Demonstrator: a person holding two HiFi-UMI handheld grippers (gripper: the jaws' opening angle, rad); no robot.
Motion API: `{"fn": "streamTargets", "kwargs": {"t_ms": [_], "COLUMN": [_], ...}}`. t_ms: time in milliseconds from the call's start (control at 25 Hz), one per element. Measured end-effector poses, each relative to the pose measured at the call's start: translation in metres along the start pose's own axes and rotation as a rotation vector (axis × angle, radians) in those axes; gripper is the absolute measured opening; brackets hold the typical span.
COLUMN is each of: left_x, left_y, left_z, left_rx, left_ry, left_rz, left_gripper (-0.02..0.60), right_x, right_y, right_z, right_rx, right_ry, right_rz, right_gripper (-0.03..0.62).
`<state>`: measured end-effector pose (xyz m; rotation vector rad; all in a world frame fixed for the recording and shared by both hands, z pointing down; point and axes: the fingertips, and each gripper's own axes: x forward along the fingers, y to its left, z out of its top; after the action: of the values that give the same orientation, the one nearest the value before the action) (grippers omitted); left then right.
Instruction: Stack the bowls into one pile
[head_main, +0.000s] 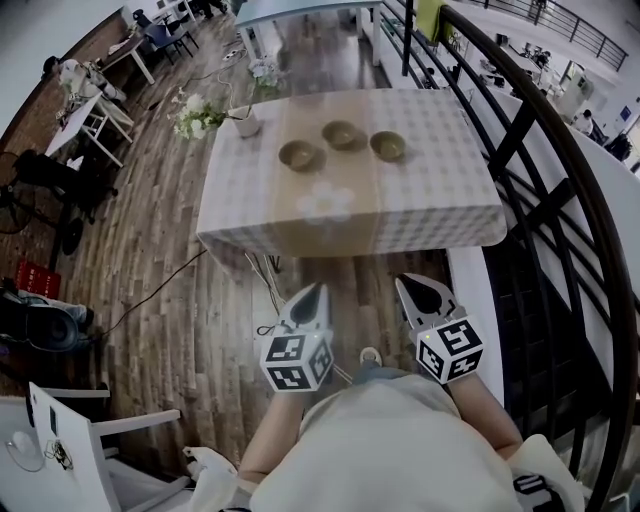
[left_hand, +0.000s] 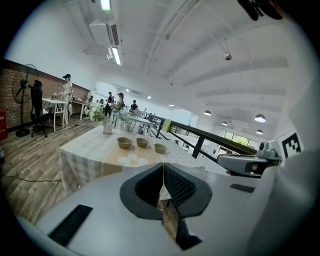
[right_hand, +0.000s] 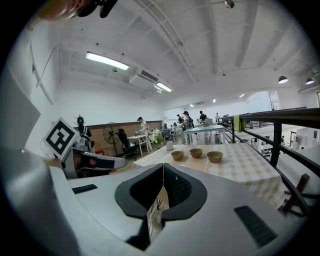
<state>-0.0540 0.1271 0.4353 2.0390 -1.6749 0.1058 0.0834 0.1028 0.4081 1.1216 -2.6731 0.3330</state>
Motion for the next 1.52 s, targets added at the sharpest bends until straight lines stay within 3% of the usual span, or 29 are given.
{"fn": "streamTargets", "kwargs": {"t_ms": [600,1000,1520], "left_x": [0.03,0.039,0.074], "left_y": [-0.009,-0.009,0.024], "left_z": [0.01,0.006,0.03], "left_rx": [-0.034,-0.033,-0.04], "left_ry": [-0.014,0.015,-0.007], "left_rz": [0.052,0.059,0.071], "left_gripper": [0.005,0.005,0.005], "right_x": [0.016,0.016,0.071], "right_y": [-0.037,-0.051,-0.062], "right_z": [0.009,0.003,0.021], "right_rx": [-0.003,0.021,0.0], "right_ry": [0.011,0.022,0.018], "right_rz": [0.054,0.04,0.056], "right_gripper": [0.002,0.002,0.002]}}
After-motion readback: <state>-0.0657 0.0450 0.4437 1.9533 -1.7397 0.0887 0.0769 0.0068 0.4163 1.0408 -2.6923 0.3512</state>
